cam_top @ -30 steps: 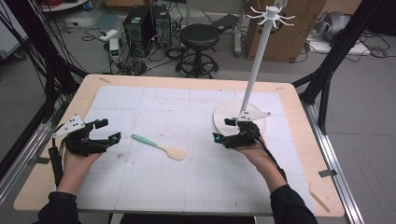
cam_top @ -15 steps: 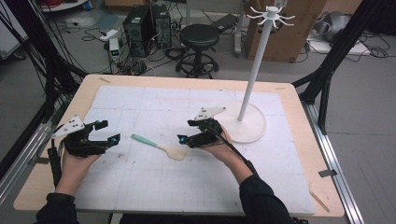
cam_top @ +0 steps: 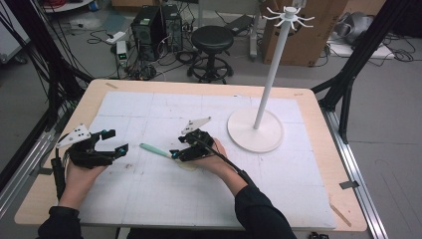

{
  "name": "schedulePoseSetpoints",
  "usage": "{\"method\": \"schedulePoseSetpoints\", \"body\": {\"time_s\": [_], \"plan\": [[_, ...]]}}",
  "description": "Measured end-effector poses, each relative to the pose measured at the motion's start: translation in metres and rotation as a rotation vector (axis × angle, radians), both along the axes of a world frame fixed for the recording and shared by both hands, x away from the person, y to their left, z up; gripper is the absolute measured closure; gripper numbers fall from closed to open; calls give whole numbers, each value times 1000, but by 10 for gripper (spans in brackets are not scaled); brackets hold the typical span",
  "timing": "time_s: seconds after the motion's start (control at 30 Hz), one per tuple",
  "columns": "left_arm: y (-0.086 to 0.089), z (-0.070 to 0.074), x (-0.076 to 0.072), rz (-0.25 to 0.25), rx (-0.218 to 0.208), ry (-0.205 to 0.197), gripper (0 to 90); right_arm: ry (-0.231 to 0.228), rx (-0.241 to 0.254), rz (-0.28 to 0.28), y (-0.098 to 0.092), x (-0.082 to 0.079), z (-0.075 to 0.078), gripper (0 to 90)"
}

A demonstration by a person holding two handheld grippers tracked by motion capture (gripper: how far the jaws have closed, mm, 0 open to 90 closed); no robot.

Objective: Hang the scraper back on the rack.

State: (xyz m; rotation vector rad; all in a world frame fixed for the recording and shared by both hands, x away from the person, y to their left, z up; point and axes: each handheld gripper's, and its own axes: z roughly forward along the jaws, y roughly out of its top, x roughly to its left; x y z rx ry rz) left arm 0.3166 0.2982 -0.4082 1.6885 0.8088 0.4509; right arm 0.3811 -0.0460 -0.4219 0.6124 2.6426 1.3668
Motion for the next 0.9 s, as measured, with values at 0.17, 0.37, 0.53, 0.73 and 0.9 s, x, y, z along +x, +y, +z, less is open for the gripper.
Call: {"method": "schedulePoseSetpoints", "body": {"time_s": [0.17,0.37,0.53,0.73,0.9], "plan": [[2,-1,0,2,3,1,177,12,-32,13,11,-1,-9,464],[2,-2,0,4,6,5,178,22,-69,26,20,-2,-17,570],[2,-2,0,2,5,6,178,31,-93,32,26,-3,-22,622],[2,-3,0,4,8,6,179,23,-122,15,28,-3,-23,707],[2,-3,0,6,11,6,180,-5,-142,9,31,-7,-23,727]]}}
